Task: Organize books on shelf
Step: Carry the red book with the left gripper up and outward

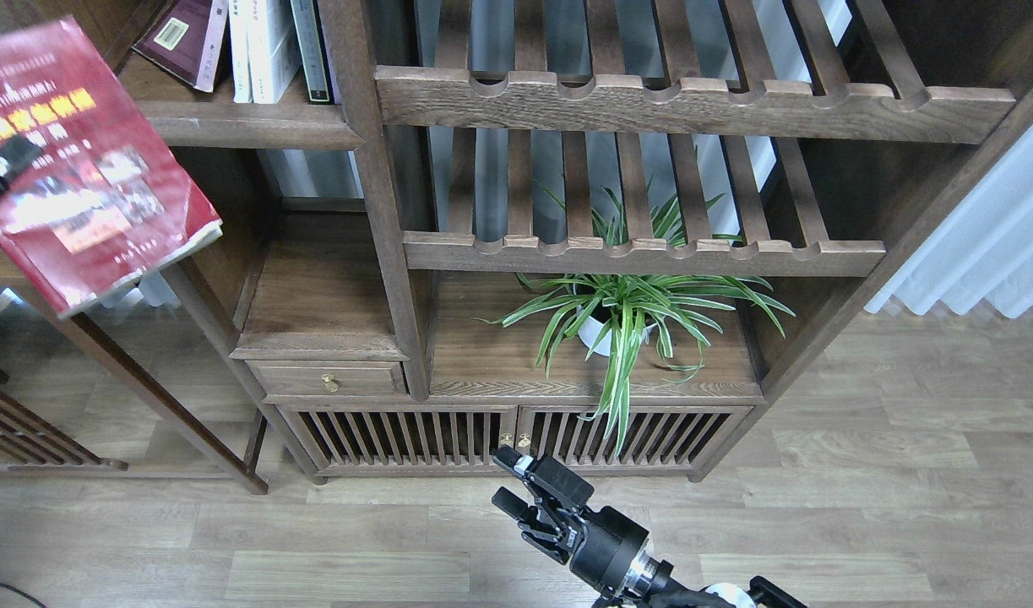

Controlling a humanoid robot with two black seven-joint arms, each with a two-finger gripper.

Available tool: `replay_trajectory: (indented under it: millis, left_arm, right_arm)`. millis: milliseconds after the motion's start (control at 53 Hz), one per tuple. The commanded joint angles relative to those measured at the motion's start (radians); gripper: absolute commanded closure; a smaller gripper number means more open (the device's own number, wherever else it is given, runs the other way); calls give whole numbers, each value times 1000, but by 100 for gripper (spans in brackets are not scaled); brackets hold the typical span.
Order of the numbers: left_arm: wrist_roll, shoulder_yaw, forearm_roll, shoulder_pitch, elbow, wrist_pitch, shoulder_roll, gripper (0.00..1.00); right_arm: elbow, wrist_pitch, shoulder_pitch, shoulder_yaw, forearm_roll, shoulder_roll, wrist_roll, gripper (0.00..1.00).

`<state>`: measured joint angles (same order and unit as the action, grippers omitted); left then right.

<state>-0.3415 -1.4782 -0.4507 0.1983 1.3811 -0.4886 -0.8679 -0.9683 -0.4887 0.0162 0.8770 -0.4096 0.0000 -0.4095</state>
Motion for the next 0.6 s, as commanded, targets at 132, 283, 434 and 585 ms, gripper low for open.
replay_trajectory:
  millis: [132, 283, 434, 585]
  left_arm:
    - [-2, -100, 201, 27, -23, 0, -89, 95]
    - [-10, -102, 299, 92, -50, 0, -89, 95]
    - [-33, -47, 378, 213, -89, 0, -86, 94]
    - [-50, 82, 492, 426, -152, 0, -83, 95]
  right_arm:
    - [-1, 0, -2, 14, 2, 0, 0, 2]
    - [-9, 0, -5, 43, 0, 0, 0, 2]
    - [-10, 0, -5, 43, 0, 0, -2, 2]
    - [-13, 0, -5, 45, -2, 0, 0, 2]
